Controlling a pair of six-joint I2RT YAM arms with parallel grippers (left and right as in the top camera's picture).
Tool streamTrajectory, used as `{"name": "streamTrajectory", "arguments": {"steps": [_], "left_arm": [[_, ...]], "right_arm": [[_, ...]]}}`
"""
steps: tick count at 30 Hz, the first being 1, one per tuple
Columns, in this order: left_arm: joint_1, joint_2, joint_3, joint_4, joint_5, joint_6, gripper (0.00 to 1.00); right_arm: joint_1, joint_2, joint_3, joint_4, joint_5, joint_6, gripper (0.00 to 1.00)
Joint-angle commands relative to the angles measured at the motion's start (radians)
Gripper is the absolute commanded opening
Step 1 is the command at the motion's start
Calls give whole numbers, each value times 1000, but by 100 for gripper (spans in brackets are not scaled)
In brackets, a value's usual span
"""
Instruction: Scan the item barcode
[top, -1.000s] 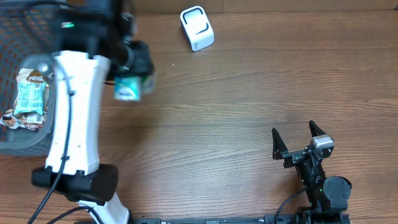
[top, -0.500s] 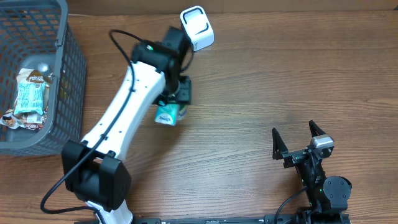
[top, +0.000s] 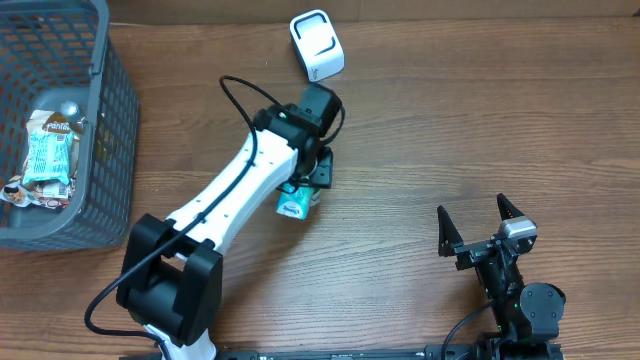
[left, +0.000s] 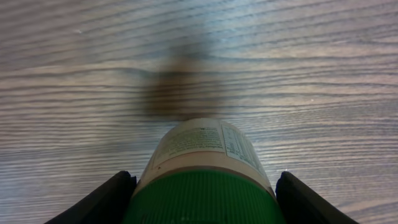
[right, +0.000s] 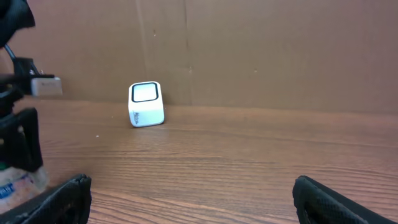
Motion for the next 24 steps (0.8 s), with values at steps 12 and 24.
{"name": "streamTrajectory", "arguments": {"steps": [12, 24], "left_arm": [[-35, -17, -138, 124, -88, -155, 36], [-35, -17, -164, 166, -87, -154, 60]], "right_arm": [[-4, -10, -11, 5, -1, -2, 100], [-4, -10, -11, 5, -1, -2, 100]]}}
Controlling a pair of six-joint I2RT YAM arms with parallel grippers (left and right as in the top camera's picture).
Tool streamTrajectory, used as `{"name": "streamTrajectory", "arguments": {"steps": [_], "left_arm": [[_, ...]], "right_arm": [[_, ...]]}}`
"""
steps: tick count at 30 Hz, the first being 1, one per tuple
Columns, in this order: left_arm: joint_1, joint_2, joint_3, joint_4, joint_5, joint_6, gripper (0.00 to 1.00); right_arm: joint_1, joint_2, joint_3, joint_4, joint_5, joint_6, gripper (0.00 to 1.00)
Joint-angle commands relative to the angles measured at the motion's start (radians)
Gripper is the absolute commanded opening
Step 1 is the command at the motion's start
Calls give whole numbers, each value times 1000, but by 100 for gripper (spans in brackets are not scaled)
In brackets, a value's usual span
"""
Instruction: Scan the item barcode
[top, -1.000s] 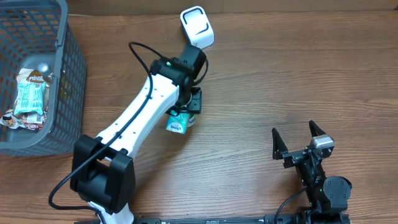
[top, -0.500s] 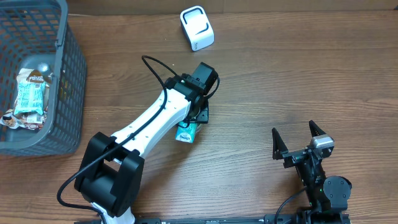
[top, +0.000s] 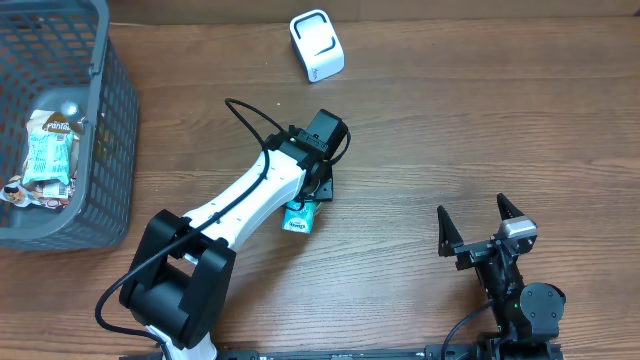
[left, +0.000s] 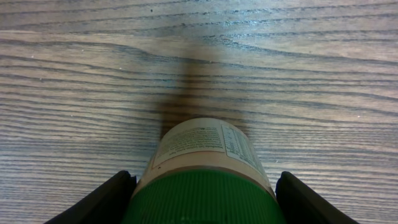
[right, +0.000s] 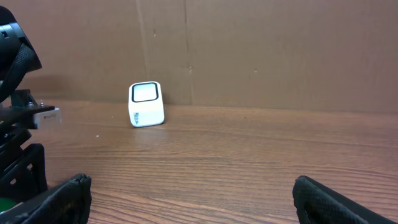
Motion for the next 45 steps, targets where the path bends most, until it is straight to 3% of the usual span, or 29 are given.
{"name": "streamTrajectory", "arguments": {"steps": [1, 3, 6, 10, 19, 27, 35, 39, 42, 45], "left_arm": [[-2, -17, 0, 7, -20, -16, 63], [-2, -17, 0, 10, -19, -16, 69], [-2, -17, 0, 11, -15, -16, 89], [-2, -18, 3, 18, -17, 30, 100], [2, -19, 116, -45, -18, 193, 100], [2, -18, 123, -84, -14, 478, 96], [0, -17, 43, -53, 29, 554, 98], [0, -17, 11, -27, 39, 553, 88], [0, -17, 11, -10, 40, 542, 64], [0, -17, 11, -2, 40, 509, 59]], "right_arm": [[-4, -10, -11, 5, -1, -2, 100], [-4, -10, -11, 5, -1, -2, 100], [-4, -10, -11, 5, -1, -2, 100], [-4, -10, -11, 5, -1, -2, 100], [-4, -10, -11, 5, -1, -2, 100], [-4, -10, -11, 5, -1, -2, 100], [-4, -10, -11, 5, -1, -2, 100], [-4, -10, -11, 5, -1, -2, 100], [-4, -10, -11, 5, -1, -2, 100], [-4, -10, -11, 5, -1, -2, 100]]}}
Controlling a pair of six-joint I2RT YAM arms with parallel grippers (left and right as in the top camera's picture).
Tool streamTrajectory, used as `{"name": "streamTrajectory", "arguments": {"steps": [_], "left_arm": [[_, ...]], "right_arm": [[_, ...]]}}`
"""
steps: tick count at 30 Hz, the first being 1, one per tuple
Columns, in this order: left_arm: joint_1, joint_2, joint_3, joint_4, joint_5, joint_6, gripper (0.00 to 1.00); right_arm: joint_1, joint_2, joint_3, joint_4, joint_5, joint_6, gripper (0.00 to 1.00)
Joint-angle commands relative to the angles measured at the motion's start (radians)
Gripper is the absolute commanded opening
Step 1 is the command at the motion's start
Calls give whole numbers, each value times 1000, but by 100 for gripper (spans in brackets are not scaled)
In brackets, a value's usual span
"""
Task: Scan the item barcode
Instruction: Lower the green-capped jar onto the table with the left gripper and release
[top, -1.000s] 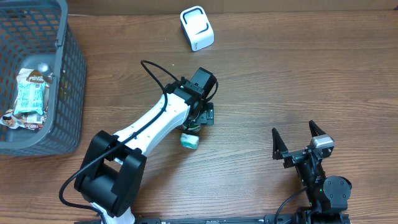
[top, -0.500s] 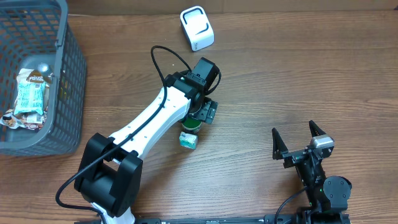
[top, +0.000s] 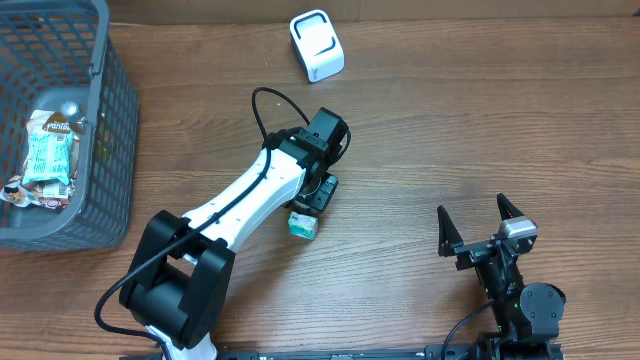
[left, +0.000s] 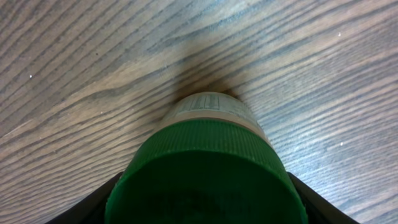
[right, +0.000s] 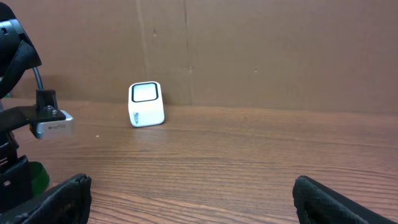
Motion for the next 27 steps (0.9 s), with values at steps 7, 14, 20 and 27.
{"name": "streamTrajectory", "arguments": {"steps": [7, 14, 20, 27], "left_arm": [[-2, -17, -1, 62, 14, -204, 47], [-5, -17, 0, 102, 15, -500, 55], [-13, -17, 0, 138, 12, -473, 93], [1, -17, 9, 138, -17, -174, 92]], "right_arm": [[-4, -10, -11, 6, 0, -2, 100], [-4, -10, -11, 6, 0, -2, 100], [-4, -10, -11, 6, 0, -2, 100], [-4, -10, -11, 6, 0, -2, 100]]}}
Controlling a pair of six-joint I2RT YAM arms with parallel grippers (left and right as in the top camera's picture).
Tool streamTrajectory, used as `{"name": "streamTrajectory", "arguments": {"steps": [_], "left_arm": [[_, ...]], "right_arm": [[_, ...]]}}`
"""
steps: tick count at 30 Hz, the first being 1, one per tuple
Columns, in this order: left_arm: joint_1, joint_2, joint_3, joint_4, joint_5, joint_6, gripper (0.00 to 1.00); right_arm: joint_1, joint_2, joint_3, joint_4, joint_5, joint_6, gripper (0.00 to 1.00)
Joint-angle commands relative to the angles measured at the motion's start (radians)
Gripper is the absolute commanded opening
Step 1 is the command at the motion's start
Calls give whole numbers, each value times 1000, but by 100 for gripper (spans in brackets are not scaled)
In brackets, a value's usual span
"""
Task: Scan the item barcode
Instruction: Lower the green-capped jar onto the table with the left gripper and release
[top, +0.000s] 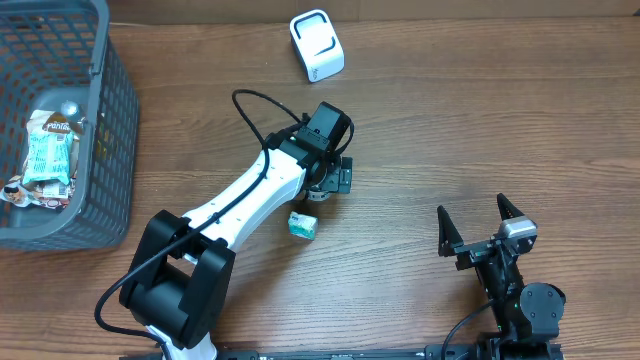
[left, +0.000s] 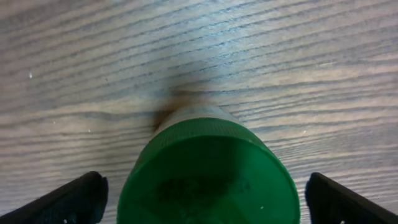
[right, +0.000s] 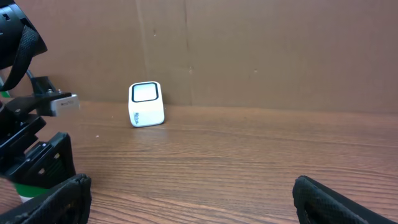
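Observation:
A small bottle (top: 303, 225) with a green cap (left: 208, 177) and a pale label stands upright on the wooden table (top: 450, 130), left of centre. My left gripper (top: 326, 188) hangs just above and behind it, open. In the left wrist view the left gripper (left: 208, 202) has its fingers (left: 78, 199) wide apart on either side of the cap, not touching it. The white scanner (top: 317, 45) sits at the back of the table, also seen as the scanner (right: 146, 104) in the right wrist view. My right gripper (top: 485, 232) rests open and empty near the front right.
A grey mesh basket (top: 112, 120) at the far left holds snack packets (top: 50, 155). A cardboard wall (right: 261, 50) stands behind the scanner. The left arm (top: 240, 205) stretches diagonally across the table's middle.
My left gripper has opened: its fingers, tight on the bottle before, now stand wide apart. The gripper has shifted slightly toward the back, and the bottle stays standing on the table.
At first my left gripper held the bottle tilted, label showing, over the table's middle. It then sat a little nearer the front, still gripped. Later the bottle was turned cap-up toward the wrist camera. Now it stands free, out of the open gripper. The right arm never moved.

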Motion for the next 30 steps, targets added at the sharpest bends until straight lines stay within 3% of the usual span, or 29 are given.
{"name": "streamTrajectory", "arguments": {"steps": [1, 8, 12, 13, 19, 23, 27, 30], "left_arm": [[2, -17, 10, 4, -21, 182, 86], [-2, -16, 10, 11, -20, 249, 67], [-2, -16, 10, 10, 10, 247, 47], [-2, -16, 10, 10, 30, 236, 47], [-2, -16, 10, -14, 54, -24, 43], [-3, -16, 10, -26, 55, -156, 47], [-7, -16, 10, -19, 55, -170, 62], [-7, -16, 11, -23, 54, -168, 79]], "right_arm": [[-4, -10, -11, 5, 0, -2, 100], [-4, -10, -11, 5, 0, -2, 100], [-4, -10, -11, 5, 0, -2, 100], [-4, -10, -11, 5, 0, -2, 100], [-4, -10, -11, 5, 0, -2, 100], [-4, -10, -11, 5, 0, -2, 100], [-4, -10, -11, 5, 0, -2, 100], [-4, -10, -11, 5, 0, -2, 100]]}}
